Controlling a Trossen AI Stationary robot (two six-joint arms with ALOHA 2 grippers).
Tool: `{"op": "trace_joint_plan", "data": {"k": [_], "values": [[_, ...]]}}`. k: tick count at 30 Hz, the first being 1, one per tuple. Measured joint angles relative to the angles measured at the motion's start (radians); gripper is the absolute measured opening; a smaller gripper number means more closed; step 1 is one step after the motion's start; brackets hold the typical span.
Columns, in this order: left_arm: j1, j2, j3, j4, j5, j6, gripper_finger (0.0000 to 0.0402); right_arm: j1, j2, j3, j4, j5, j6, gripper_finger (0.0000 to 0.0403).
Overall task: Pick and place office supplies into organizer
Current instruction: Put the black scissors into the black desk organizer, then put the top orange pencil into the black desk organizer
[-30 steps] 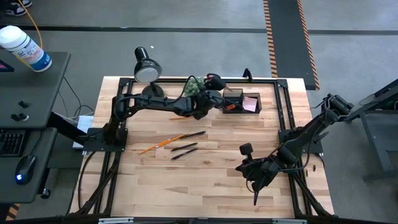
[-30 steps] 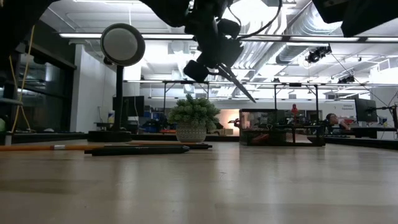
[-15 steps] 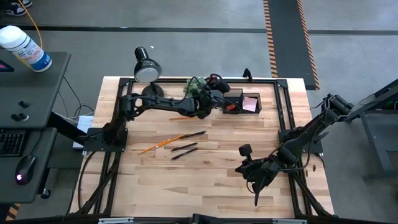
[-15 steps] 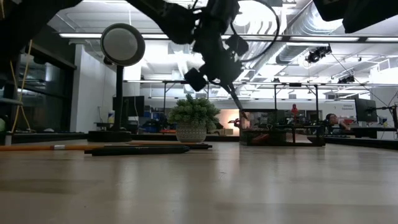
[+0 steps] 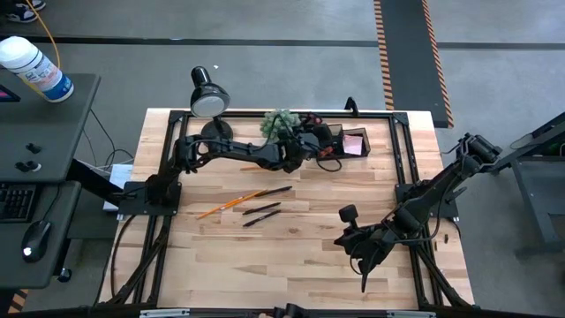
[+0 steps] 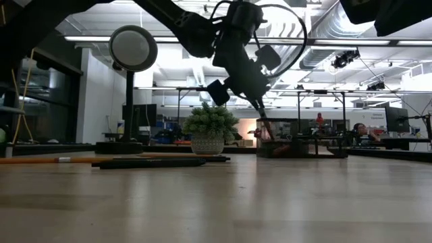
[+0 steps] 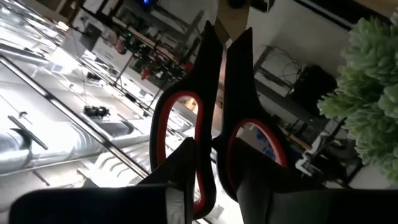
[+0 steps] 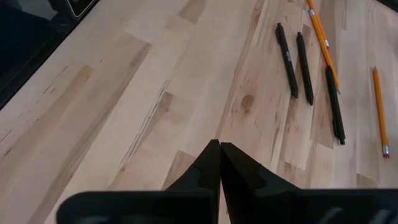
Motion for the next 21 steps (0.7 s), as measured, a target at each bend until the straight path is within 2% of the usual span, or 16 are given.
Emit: {"op": "trace_joint_plan", "data": {"k": [14,21], "values": [[-0.001,0.000,0.000,0.004,0.006,0.013,0.0159,0.000,0.000,0.000,0.000,0.000,0.008,0.0006],[-0.015,0.000,0.000,0.046,-0.050,-0.010,0.0189,0.000,0.000,0.000,0.000,0.000,0.008,0.0001]]}}
